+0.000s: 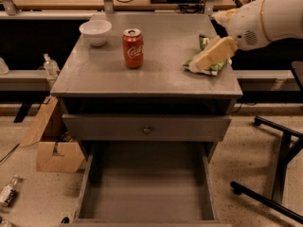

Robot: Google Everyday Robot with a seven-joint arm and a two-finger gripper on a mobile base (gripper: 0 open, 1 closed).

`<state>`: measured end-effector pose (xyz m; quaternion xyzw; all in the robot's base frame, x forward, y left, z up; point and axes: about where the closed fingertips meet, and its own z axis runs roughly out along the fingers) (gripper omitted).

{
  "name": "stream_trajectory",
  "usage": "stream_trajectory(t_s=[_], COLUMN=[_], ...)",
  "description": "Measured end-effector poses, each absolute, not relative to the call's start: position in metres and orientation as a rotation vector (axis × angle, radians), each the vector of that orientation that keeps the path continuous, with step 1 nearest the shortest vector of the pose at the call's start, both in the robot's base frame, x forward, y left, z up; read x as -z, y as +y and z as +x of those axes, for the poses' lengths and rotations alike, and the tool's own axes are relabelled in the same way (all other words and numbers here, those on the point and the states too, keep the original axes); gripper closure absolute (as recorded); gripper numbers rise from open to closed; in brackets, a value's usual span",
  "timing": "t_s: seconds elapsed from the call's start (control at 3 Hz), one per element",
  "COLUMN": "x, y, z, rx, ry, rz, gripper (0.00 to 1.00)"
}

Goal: Place coke can into middle drawer

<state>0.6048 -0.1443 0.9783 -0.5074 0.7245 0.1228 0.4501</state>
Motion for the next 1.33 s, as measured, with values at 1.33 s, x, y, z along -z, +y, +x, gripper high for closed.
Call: stream_trajectory(t_s=[1.33], x=[-0.998], y=[-0.053], z=[0.666], rx=[-0.556], ry=[1.514], rz=[-1.010], gripper=[0.00])
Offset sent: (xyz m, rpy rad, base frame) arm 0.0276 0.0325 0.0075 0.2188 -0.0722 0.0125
